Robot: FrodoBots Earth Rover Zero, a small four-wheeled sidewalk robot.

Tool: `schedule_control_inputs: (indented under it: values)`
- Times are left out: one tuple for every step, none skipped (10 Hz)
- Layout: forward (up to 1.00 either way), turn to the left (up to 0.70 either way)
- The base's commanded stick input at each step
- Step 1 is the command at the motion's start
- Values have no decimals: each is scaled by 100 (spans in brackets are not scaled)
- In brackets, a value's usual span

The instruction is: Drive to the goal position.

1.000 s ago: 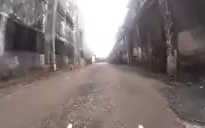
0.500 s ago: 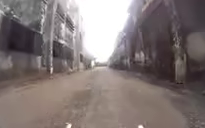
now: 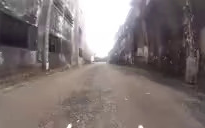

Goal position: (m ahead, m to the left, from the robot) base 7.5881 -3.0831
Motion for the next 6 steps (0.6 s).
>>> schedule_control_inputs:
  values:
    - [70, 0]
    - [70, 0]
    - [70, 0]
    - [70, 0]
    - [70, 0]
    - [70, 0]
